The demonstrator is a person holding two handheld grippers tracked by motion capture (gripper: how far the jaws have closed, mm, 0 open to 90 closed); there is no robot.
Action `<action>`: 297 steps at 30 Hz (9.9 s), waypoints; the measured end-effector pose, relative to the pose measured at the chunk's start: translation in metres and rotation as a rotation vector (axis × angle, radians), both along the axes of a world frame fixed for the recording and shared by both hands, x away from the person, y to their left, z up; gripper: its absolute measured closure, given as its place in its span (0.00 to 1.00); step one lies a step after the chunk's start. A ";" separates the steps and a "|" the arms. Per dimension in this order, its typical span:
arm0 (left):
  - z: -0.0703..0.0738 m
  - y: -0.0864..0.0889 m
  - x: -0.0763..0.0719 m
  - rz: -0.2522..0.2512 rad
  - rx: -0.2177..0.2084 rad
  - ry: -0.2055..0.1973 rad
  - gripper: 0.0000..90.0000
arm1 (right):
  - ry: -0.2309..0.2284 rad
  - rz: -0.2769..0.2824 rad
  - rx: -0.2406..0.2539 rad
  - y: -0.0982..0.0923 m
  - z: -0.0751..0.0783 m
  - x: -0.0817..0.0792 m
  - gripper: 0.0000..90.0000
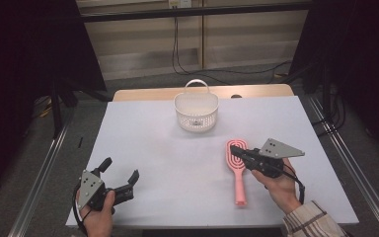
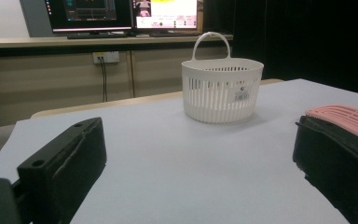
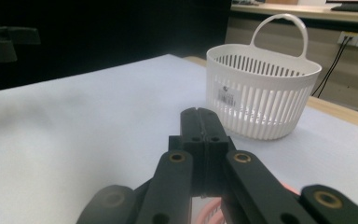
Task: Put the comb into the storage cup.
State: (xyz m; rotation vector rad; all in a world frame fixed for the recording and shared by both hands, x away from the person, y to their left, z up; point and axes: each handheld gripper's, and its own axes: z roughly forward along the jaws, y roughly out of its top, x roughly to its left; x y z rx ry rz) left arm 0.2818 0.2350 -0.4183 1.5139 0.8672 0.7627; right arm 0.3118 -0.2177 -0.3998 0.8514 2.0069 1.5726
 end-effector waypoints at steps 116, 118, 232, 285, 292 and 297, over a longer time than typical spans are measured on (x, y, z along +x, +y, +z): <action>0.000 0.000 0.001 -0.009 0.007 0.002 0.03 | 0.556 0.123 -0.325 0.002 -0.025 -0.013 1.00; 0.000 0.000 0.000 -0.010 0.008 0.002 0.03 | 0.557 0.123 -0.321 0.001 -0.025 -0.014 1.00; 0.000 -0.003 0.003 -0.029 0.001 0.005 0.03 | 0.536 -0.044 -0.356 0.015 0.002 0.038 0.06; -0.001 -0.002 0.003 -0.029 0.022 0.014 0.03 | 0.695 -0.043 -0.550 0.054 -0.032 0.088 0.06; -0.001 -0.003 0.003 -0.029 0.022 0.015 0.03 | 0.674 -0.046 -0.560 0.059 -0.031 0.086 0.11; -0.001 -0.003 0.004 -0.029 0.015 0.017 0.03 | 0.690 -0.053 -0.572 0.059 -0.036 0.087 0.10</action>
